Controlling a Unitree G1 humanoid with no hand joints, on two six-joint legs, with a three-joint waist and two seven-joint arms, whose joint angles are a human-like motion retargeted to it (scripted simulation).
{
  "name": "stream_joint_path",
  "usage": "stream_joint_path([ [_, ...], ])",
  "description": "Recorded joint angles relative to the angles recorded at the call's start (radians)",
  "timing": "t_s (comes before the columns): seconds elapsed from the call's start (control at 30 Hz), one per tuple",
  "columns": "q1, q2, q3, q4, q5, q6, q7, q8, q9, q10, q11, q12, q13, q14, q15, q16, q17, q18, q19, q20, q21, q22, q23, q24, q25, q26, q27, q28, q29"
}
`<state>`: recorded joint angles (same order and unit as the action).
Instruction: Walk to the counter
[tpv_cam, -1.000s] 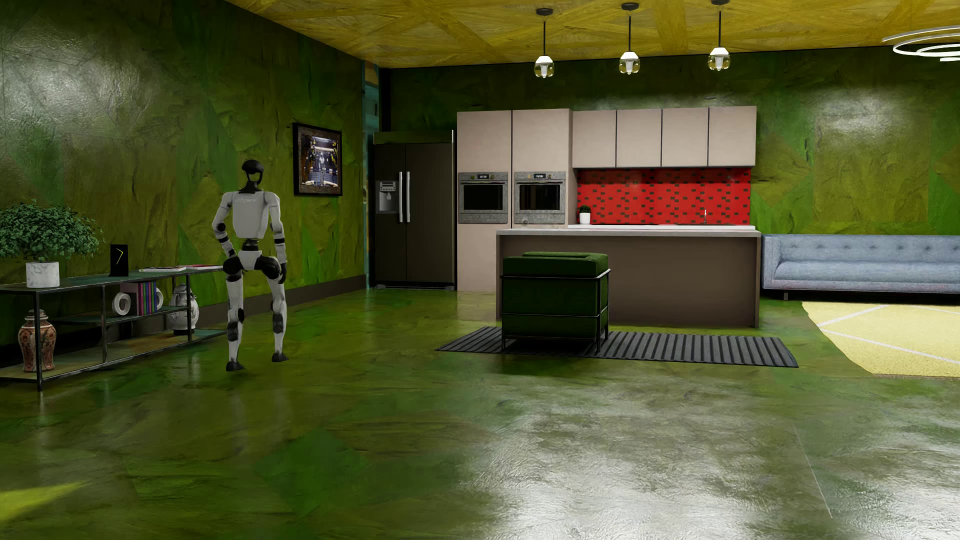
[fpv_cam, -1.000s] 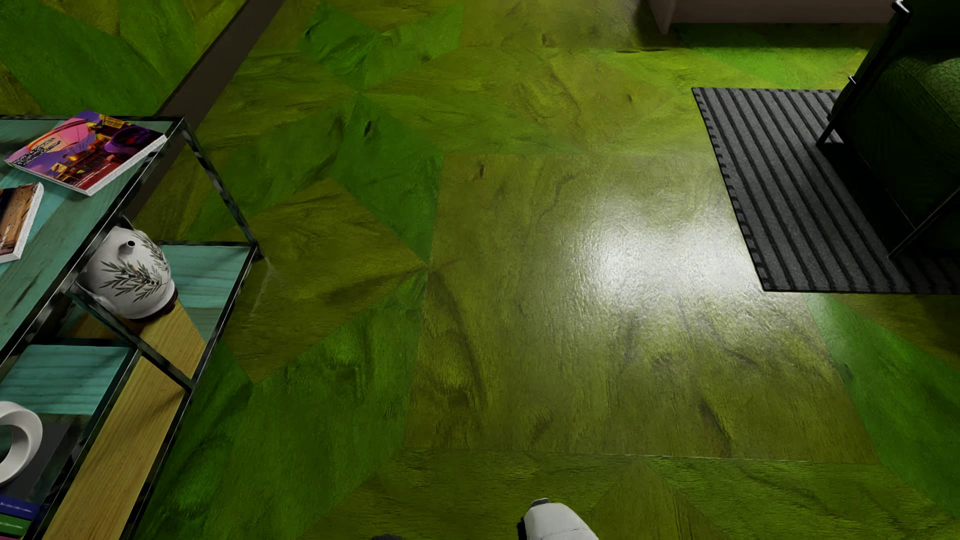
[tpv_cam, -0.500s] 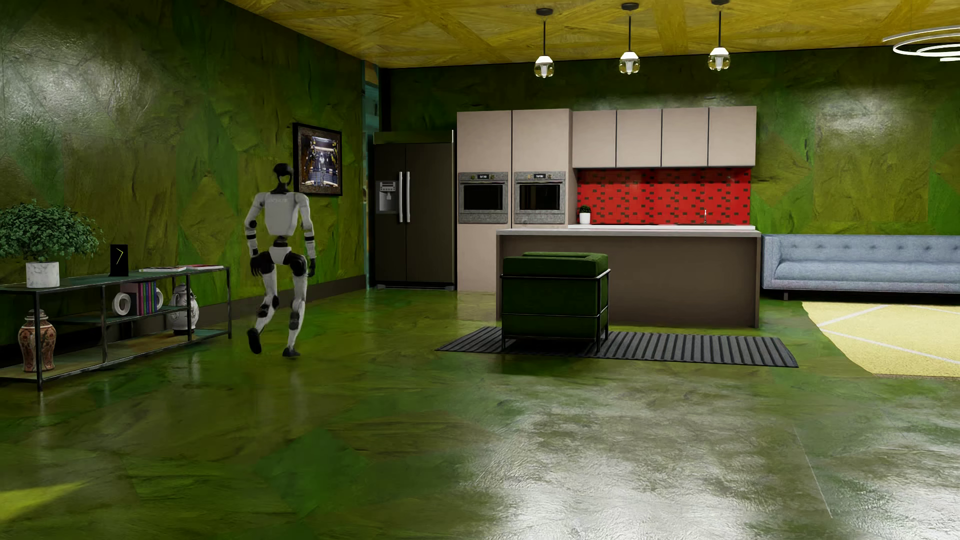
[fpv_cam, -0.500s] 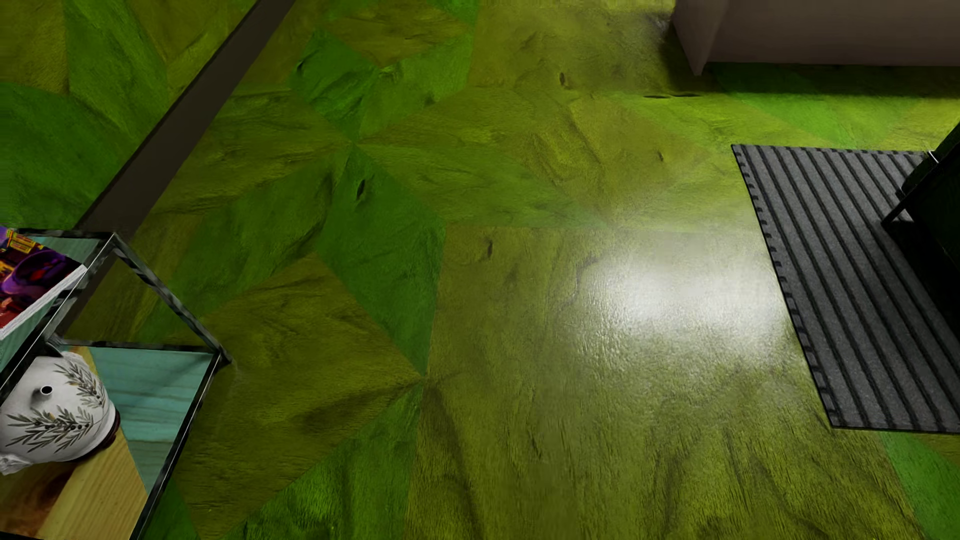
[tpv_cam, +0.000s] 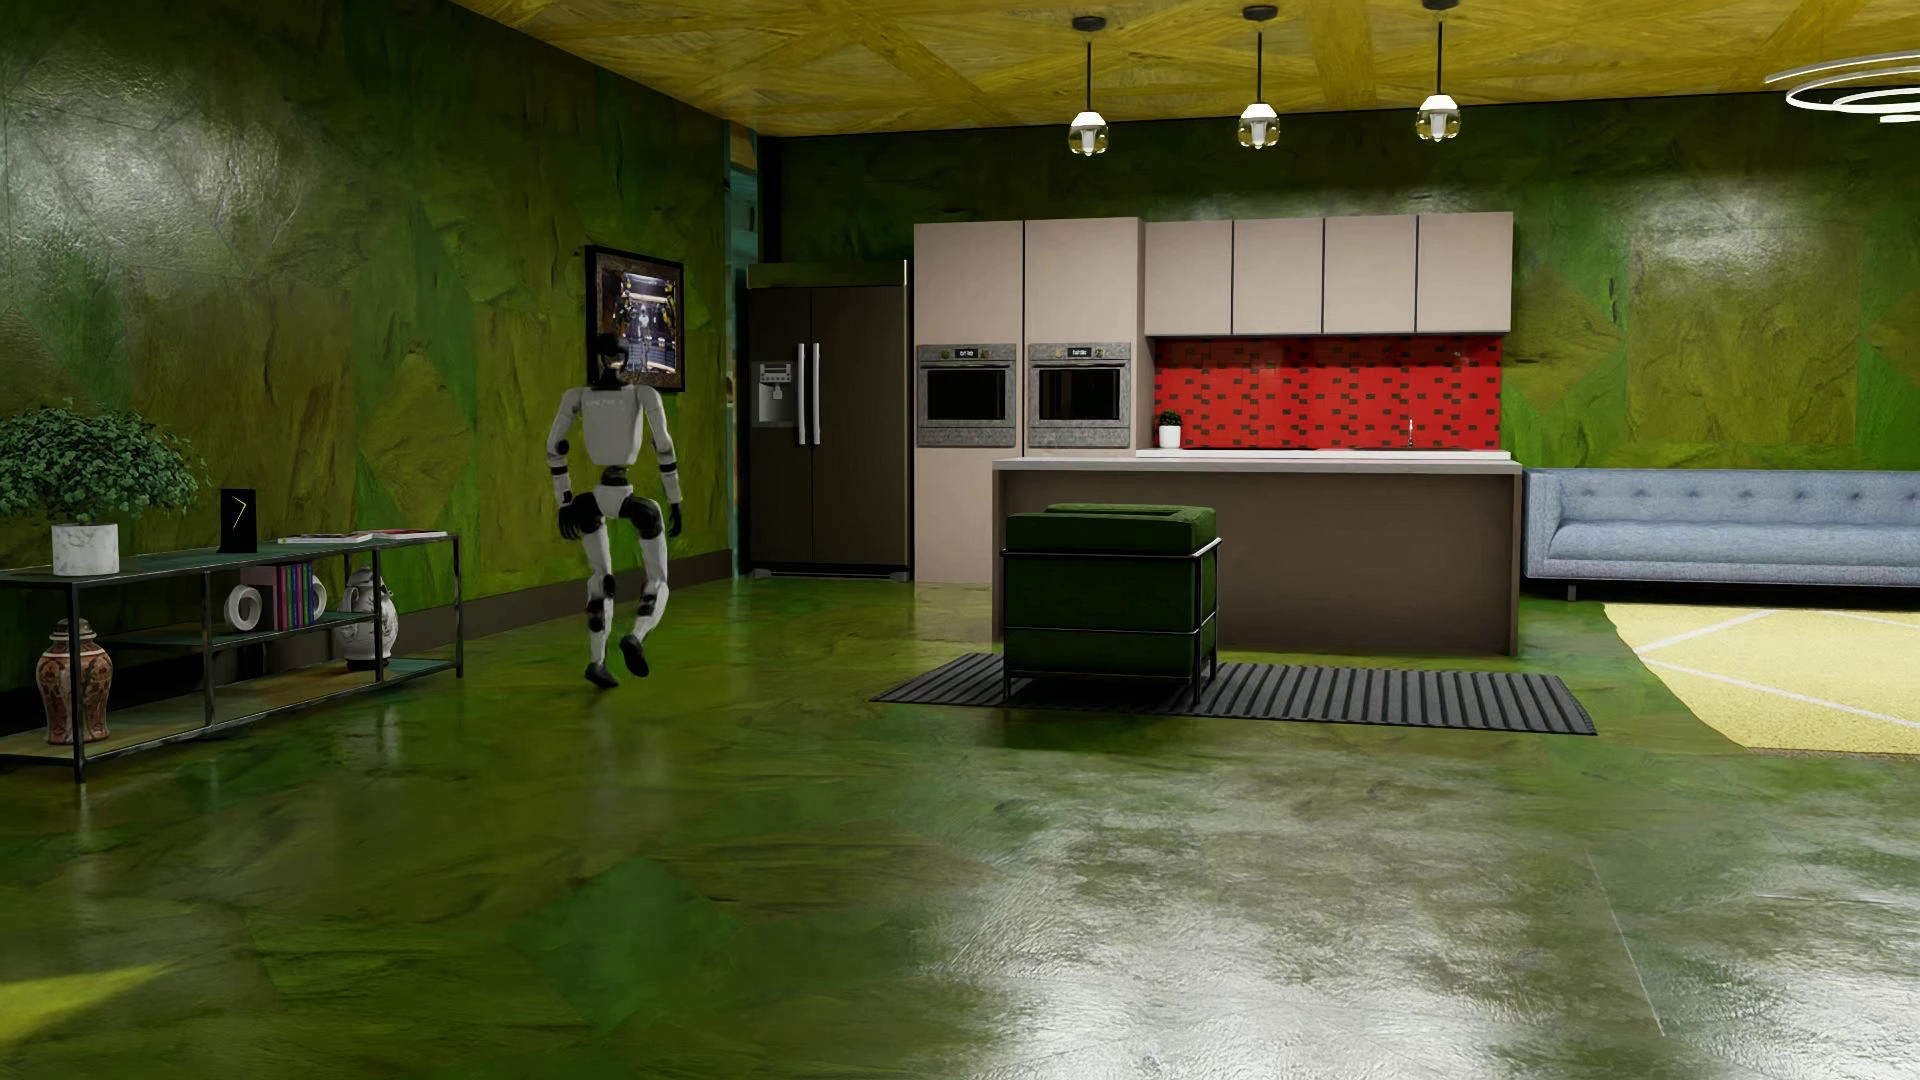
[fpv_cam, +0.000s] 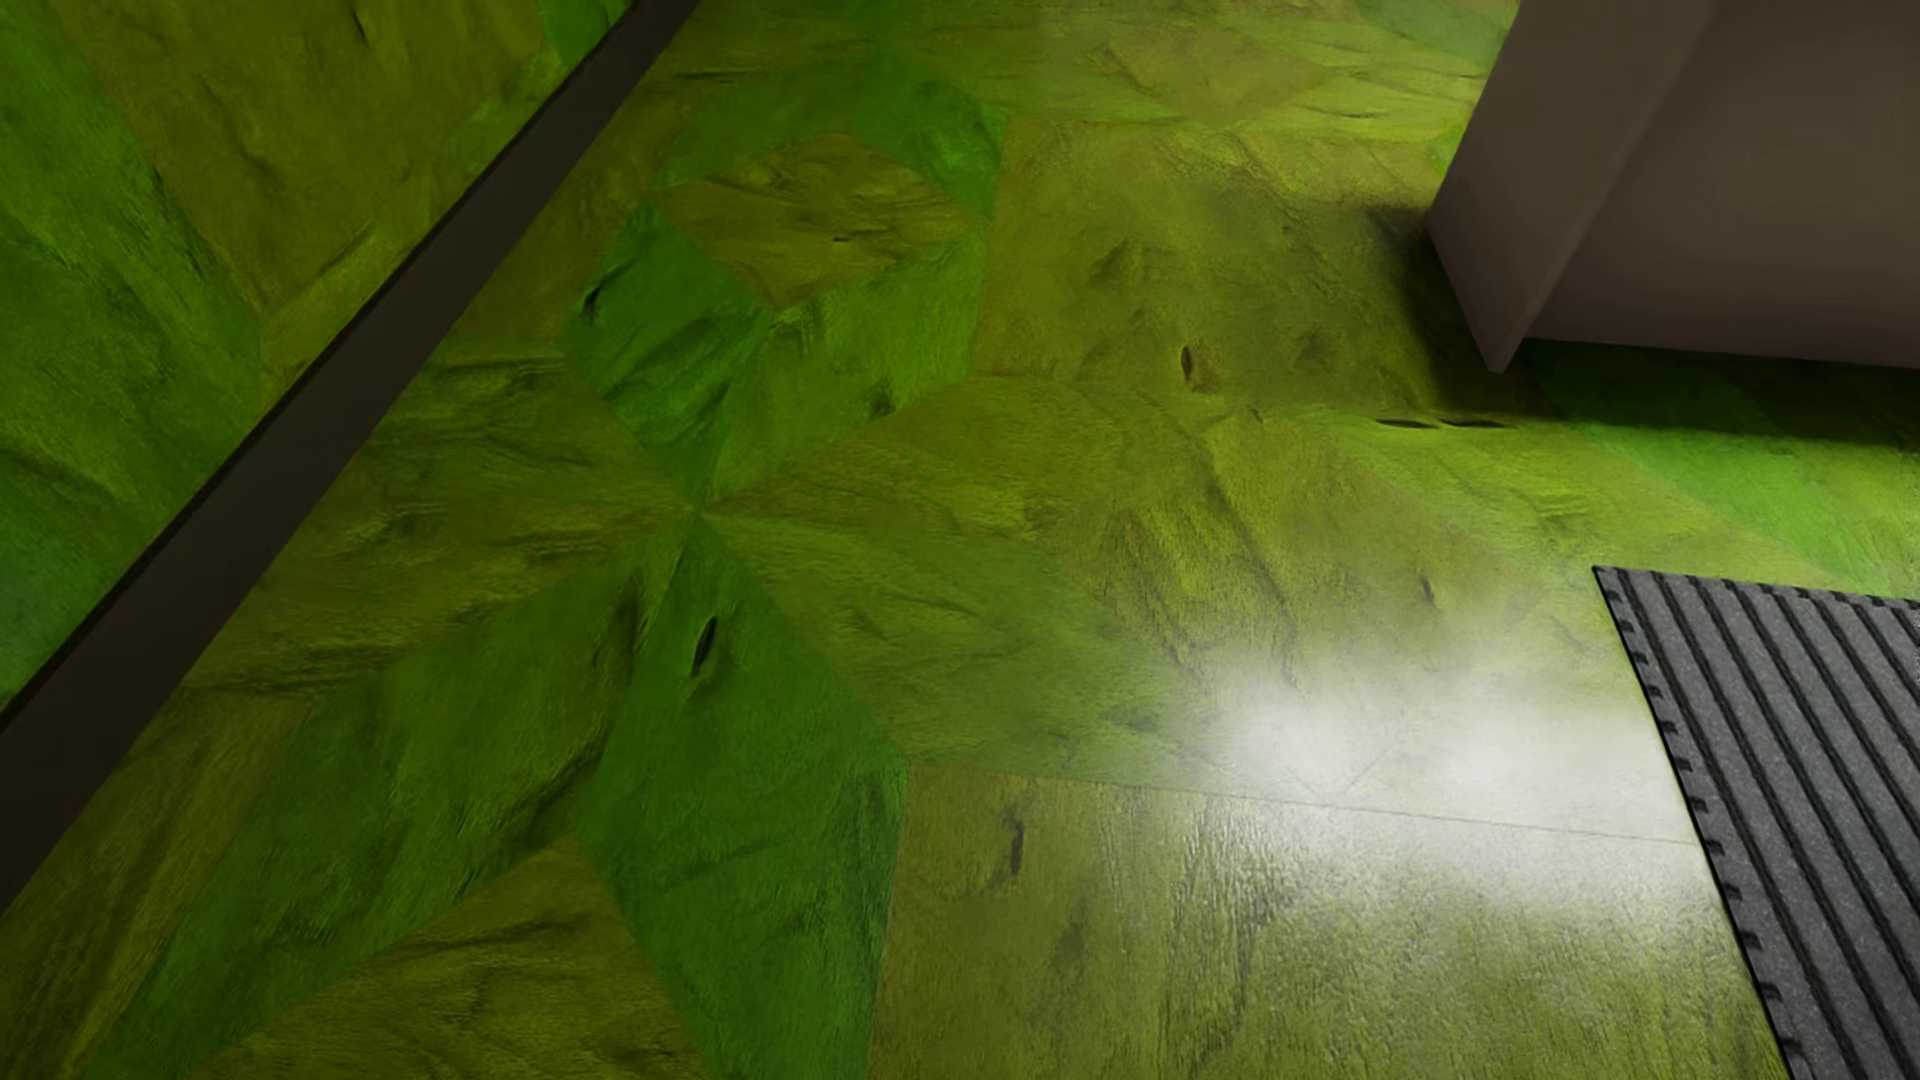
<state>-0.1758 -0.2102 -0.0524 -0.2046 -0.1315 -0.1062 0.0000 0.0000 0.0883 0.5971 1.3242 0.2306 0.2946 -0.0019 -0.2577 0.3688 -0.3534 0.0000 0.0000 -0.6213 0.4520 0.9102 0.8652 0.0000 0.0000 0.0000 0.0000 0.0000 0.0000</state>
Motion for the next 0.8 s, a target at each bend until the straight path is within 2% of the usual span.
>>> stream_joint_path([
  [0.07,0.216,-0.114,-0.113,0.042,0.016,0.042,0.0,0.0,0.016,-0.108,-0.227,-0.023,0.026,-0.152,-0.01,0.035,-0.01,0.0,0.0,0.007,-0.005,-0.116,0.011,0.0,0.0,0.0,0.0,0.0,0.0],
  [0.13,0.369,-0.208,-0.185,0.068,-0.007,0.053,0.0,0.0,0.01,-0.17,-0.55,-0.069,0.047,-0.31,0.041,0.059,-0.014,0.0,0.0,0.044,-0.021,-0.186,0.008,0.0,0.0,0.0,0.0,0.0,0.0],
  [0.17,0.425,-0.24,-0.203,0.074,-0.017,0.05,0.0,0.0,-0.004,-0.183,-0.717,-0.092,0.054,-0.365,0.083,0.067,-0.01,0.0,0.0,0.066,-0.025,-0.212,0.015,0.0,0.0,0.0,0.0,0.0,0.0],
  [0.2,0.468,-0.268,-0.218,0.083,-0.03,0.049,0.0,0.0,-0.019,-0.184,-0.932,-0.114,0.058,-0.39,0.208,0.074,-0.01,0.0,0.0,0.077,-0.018,-0.231,0.026,0.0,0.0,0.0,0.0,0.0,0.0],
  [0.23,0.513,-0.289,-0.24,0.103,-0.047,0.05,0.0,0.0,-0.025,-0.174,-0.999,-0.129,0.063,-0.38,0.265,0.073,-0.01,0.0,0.0,0.089,-0.016,-0.233,0.039,0.0,0.0,0.0,0.0,0.0,0.0],
  [0.27,0.555,-0.312,-0.265,0.14,-0.049,0.058,0.0,0.0,-0.022,-0.147,-0.77,-0.127,0.069,-0.333,0.105,0.067,-0.007,0.0,0.0,0.119,-0.016,-0.241,0.053,0.0,0.0,0.0,0.0,0.0,0.0],
  [0.3,0.575,-0.338,-0.278,0.176,-0.038,0.067,0.0,0.0,-0.032,-0.086,-0.66,-0.107,0.074,-0.238,0.071,0.056,-0.001,0.0,0.0,0.139,-0.008,-0.239,0.078,0.0,0.0,0.0,0.0,0.0,0.0],
  [0.33,0.557,-0.354,-0.277,0.209,-0.01,0.085,0.0,0.0,-0.048,0.026,-0.553,-0.083,0.078,-0.076,0.108,0.033,0.003,0.0,0.0,0.138,0.0,-0.199,0.114,0.0,0.0,0.0,0.0,0.0,0.0],
  [0.37,0.506,-0.332,-0.261,0.231,0.034,0.102,0.0,0.0,-0.047,0.198,-0.471,-0.063,0.074,0.11,0.093,0.009,0.006,0.0,0.0,0.143,0.002,-0.142,0.147,0.0,0.0,0.0,0.0,0.0,0.0],
  [0.4,0.413,-0.27,-0.24,0.242,0.085,0.109,0.0,0.0,-0.032,0.424,-0.446,-0.043,0.068,0.22,0.042,0.002,0.011,0.0,0.0,0.141,-0.014,-0.106,0.147,0.0,0.0,0.0,0.0,0.0,0.0],
  [0.43,0.3,-0.182,-0.208,0.243,0.138,0.114,0.0,0.0,-0.014,0.637,-0.471,-0.034,0.067,0.208,0.001,-0.002,0.015,0.0,0.0,0.107,-0.03,-0.077,0.121,0.0,0.0,0.0,0.0,0.0,0.0],
  [0.5,0.089,0.015,-0.092,0.173,0.151,0.074,0.0,0.0,0.004,0.784,-0.572,-0.008,0.046,0.084,-0.022,-0.023,0.013,0.0,0.0,0.081,-0.03,-0.042,0.054,0.0,0.0,0.0,0.0,0.0,0.0],
  [0.53,-0.004,0.118,-0.029,0.147,0.152,0.056,0.0,0.0,0.007,0.704,-0.642,0.02,0.041,0.108,-0.025,-0.027,0.006,0.0,0.0,0.073,-0.036,-0.038,0.004,0.0,0.0,0.0,0.0,0.0,0.0],
  [0.6,-0.157,0.29,0.062,0.116,0.133,0.027,0.0,0.0,0.005,0.357,-0.748,0.061,0.019,0.217,-0.041,-0.025,-0.006,0.0,0.0,0.027,-0.061,-0.003,-0.091,0.0,0.0,0.0,0.0,0.0,0.0],
  [0.63,-0.193,0.377,0.109,0.117,0.118,0.016,0.0,0.0,0.007,0.153,-0.786,0.084,0.004,0.21,-0.066,-0.022,-0.011,0.0,0.0,0.023,-0.071,0.0,-0.127,0.0,0.0,0.0,0.0,0.0,0.0],
  [0.67,-0.242,0.43,0.137,0.135,0.121,0.023,0.0,0.0,-0.003,-0.015,-0.805,0.095,-0.023,0.086,-0.096,-0.022,-0.021,0.0,0.0,0.019,-0.086,0.0,-0.155,0.0,0.0,0.0,0.0,0.0,0.0],
  [0.7,-0.28,0.472,0.165,0.156,0.117,0.029,0.0,0.0,-0.011,-0.114,-0.805,0.103,-0.049,-0.132,-0.123,-0.02,-0.03,0.0,0.0,0.011,-0.104,0.001,-0.173,0.0,0.0,0.0,0.0,0.0,0.0],
  [0.73,-0.31,0.508,0.191,0.179,0.102,0.028,0.0,0.0,-0.015,-0.131,-0.785,0.113,-0.069,-0.291,-0.129,-0.015,-0.033,0.0,0.0,-0.002,-0.12,-0.002,-0.178,0.0,0.0,0.0,0.0,0.0,0.0],
  [0.77,-0.334,0.548,0.218,0.189,0.078,0.019,0.0,0.0,-0.011,-0.124,-0.761,0.124,-0.079,-0.259,-0.097,-0.009,-0.03,0.0,0.0,-0.011,-0.138,-0.005,-0.169,0.0,0.0,0.0,0.0,0.0,0.0],
  [0.8,-0.361,0.578,0.233,0.177,0.045,0.004,0.0,0.0,-0.013,-0.085,-0.715,0.133,-0.075,-0.078,-0.012,-0.007,-0.023,0.0,0.0,-0.014,-0.156,0.002,-0.15,0.0,0.0,0.0,0.0,0.0,0.0],
])
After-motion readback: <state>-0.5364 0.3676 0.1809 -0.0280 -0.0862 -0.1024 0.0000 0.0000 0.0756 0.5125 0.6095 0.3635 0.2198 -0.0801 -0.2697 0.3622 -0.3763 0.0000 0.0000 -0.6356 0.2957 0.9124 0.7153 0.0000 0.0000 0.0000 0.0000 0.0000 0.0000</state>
